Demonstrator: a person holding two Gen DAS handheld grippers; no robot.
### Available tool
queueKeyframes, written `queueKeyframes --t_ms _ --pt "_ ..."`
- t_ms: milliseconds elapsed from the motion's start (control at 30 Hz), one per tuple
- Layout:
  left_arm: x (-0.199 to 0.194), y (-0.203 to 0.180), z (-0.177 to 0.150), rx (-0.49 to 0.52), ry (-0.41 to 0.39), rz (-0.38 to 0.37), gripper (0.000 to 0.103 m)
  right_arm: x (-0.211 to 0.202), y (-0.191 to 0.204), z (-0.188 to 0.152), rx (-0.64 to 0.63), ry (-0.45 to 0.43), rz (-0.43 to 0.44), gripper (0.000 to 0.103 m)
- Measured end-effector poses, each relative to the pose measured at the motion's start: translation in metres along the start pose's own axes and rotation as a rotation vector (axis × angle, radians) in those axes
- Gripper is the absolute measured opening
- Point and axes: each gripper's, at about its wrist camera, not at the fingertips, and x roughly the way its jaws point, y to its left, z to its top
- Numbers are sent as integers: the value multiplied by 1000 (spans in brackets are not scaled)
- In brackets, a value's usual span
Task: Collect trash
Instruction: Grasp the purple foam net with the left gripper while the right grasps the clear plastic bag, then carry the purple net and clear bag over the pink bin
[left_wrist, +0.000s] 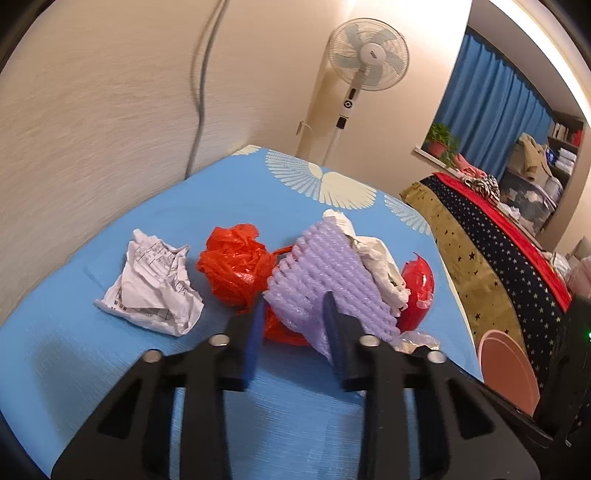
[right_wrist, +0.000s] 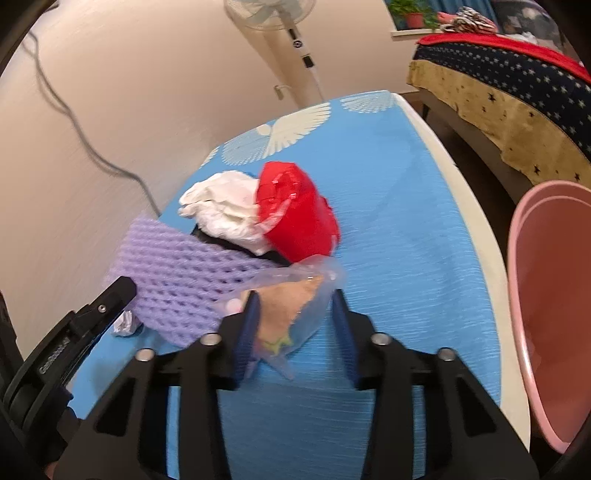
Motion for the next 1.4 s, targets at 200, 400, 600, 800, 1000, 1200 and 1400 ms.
queueKeyframes --t_ms 200,400,600,800,1000,1200,1400 --pt "-8 4 4 -8 -9 -20 14 -16 12 -4 -79 -27 -31 12" --pt "-29 -2 8 18 -39 -46 12 -43 10 -5 -94 -69 -76 8" --pt "-58 -16 11 66 -78 -89 12 -80 16 -8 -175 -139 -169 8" --pt "-84 -32 6 120 -92 -117 12 -116 14 -12 -192 -180 -211 8" --pt "-103 -44 -2 156 -92 -132 12 -142 11 -17 -197 -203 -248 8" --pt "-116 -55 -5 185 -100 -149 12 -160 3 -20 -185 -226 -278 8" --pt "-123 -66 -9 204 -106 -164 12 -169 -8 -20 -158 -236 -312 8"
